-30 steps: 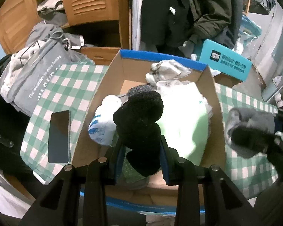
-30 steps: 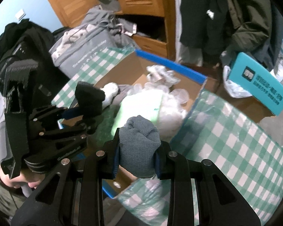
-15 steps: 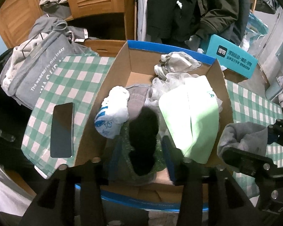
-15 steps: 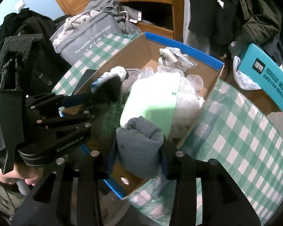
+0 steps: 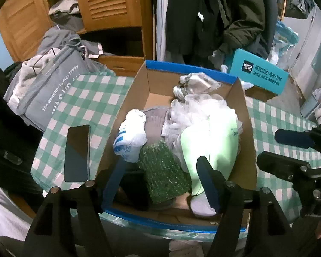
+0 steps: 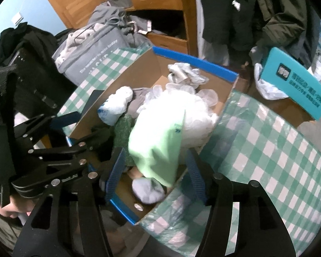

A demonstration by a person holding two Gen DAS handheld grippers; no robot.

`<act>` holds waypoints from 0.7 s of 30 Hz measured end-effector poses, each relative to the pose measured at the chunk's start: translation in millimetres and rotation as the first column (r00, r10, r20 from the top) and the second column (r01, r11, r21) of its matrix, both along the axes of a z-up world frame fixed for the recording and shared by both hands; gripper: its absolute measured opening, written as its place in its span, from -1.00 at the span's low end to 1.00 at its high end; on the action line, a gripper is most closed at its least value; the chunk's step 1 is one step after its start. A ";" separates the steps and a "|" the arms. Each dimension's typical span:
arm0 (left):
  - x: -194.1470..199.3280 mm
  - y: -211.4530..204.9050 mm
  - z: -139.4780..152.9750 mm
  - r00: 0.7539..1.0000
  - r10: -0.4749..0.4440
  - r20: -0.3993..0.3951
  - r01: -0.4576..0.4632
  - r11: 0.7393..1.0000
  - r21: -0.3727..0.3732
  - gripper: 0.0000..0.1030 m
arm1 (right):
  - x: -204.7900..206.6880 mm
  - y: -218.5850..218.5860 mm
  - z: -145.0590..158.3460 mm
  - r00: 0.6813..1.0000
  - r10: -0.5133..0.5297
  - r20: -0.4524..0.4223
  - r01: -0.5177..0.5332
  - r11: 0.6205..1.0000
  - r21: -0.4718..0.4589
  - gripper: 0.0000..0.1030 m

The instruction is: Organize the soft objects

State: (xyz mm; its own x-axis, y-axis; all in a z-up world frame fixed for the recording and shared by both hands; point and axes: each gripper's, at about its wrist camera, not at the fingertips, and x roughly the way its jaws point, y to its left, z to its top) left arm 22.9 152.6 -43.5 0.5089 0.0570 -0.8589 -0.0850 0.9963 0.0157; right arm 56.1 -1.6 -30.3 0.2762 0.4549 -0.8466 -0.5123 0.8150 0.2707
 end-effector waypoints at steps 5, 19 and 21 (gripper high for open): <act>-4.6 -4.7 11.8 0.999 -0.004 0.034 0.004 1.000 -0.016 0.56 | -4.0 -10.7 14.7 0.997 -0.036 0.061 0.036 0.999 -0.011 0.33; -8.8 -24.7 38.0 0.994 -0.046 0.094 0.051 0.998 -0.046 0.80 | -9.8 -41.6 41.3 0.980 -0.110 0.166 0.113 0.994 -0.009 0.36; -8.5 -28.6 40.7 0.994 -0.050 0.097 0.055 0.998 -0.042 0.80 | -11.2 -46.3 43.4 0.977 -0.115 0.181 0.120 0.993 -0.011 0.36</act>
State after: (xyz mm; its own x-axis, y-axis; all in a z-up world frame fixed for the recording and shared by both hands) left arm 14.4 124.0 -2.8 0.5903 -0.0091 -0.8071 -0.0315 0.9989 -0.0343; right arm 44.9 -47.9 13.1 0.4755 0.3919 -0.7876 -0.4513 0.8772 0.1640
